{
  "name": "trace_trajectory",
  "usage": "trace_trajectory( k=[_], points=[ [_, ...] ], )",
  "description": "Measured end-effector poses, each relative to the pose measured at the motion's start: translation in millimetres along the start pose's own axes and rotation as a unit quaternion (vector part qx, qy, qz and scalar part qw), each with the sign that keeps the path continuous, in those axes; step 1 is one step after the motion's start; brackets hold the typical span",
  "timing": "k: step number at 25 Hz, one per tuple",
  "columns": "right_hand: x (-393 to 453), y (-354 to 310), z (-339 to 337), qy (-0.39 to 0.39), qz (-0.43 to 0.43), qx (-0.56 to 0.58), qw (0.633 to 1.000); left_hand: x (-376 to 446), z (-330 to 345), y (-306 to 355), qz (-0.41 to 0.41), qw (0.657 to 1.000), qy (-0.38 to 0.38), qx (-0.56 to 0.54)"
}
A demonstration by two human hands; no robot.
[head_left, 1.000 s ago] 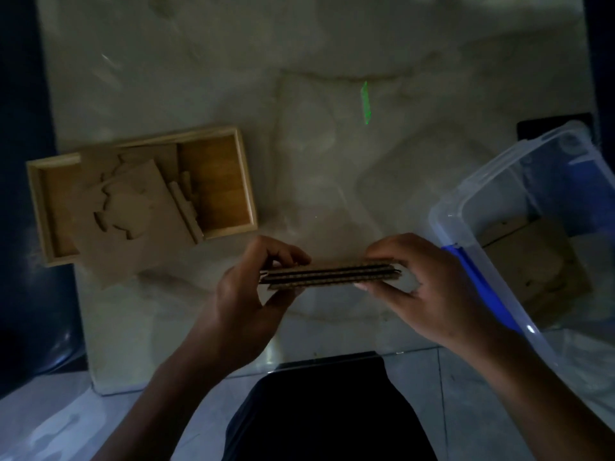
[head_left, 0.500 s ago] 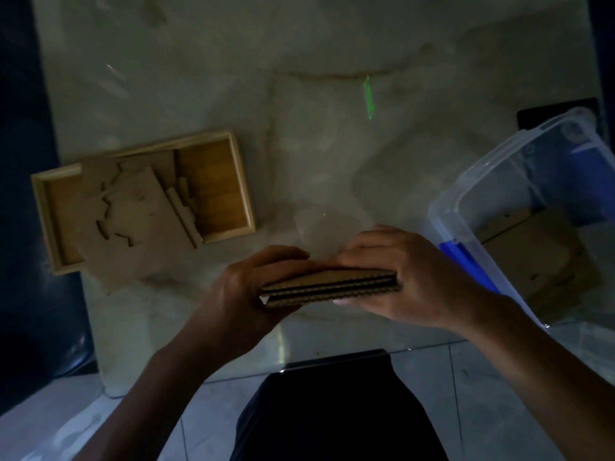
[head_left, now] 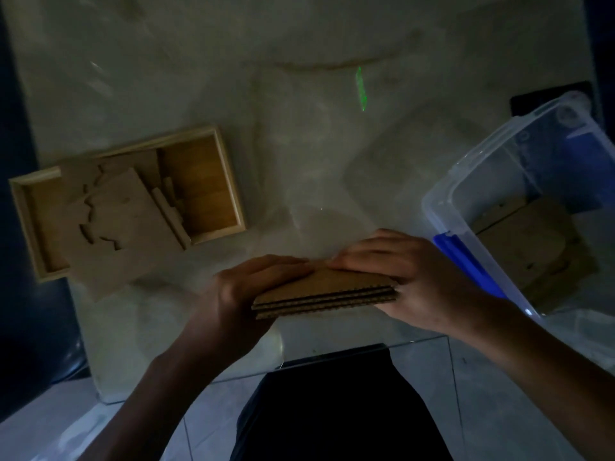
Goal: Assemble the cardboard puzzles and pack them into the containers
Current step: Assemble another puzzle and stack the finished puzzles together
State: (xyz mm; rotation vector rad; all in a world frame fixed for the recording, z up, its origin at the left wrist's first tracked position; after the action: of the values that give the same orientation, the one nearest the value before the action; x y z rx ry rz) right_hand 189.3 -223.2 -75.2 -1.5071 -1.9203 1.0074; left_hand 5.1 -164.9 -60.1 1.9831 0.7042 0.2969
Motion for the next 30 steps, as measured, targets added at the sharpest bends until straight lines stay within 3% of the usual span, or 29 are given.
trace_trajectory(
  k=[9,13,16,20,24,30],
  points=[
    [-2,2,4,0.01,0.023,0.0,1.0,-4,-4,-12,-0.002,0.999,0.017,0.038],
    [-3,0,-3,0.004,0.111,0.053,0.992,-6,-8,-11,-0.103,0.994,0.034,0.005],
    [-20,2,-11,0.054,0.217,0.139,0.965,-2,-11,-13,-0.215,0.976,-0.008,-0.04],
    [-42,-7,-2,0.099,0.294,0.281,0.908,1,-8,-9,-0.248,0.963,-0.066,-0.086],
    [-54,-17,4,0.123,0.324,0.355,0.868,-6,-8,-8,-0.301,0.933,-0.024,-0.196],
    [-67,-18,-23,0.181,0.339,0.37,0.846,18,-1,28,-0.303,0.915,0.04,-0.264]
  ],
)
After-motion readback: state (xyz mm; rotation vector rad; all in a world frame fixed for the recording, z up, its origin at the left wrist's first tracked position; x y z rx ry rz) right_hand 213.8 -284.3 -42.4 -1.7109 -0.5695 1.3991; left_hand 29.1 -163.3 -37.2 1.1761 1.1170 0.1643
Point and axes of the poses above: each hand's wrist, its own x-axis towards the middle knuckle, its own z-axis out of the palm, y = z × x, the point moved 6 cm from there along x, towards the middle knuckle
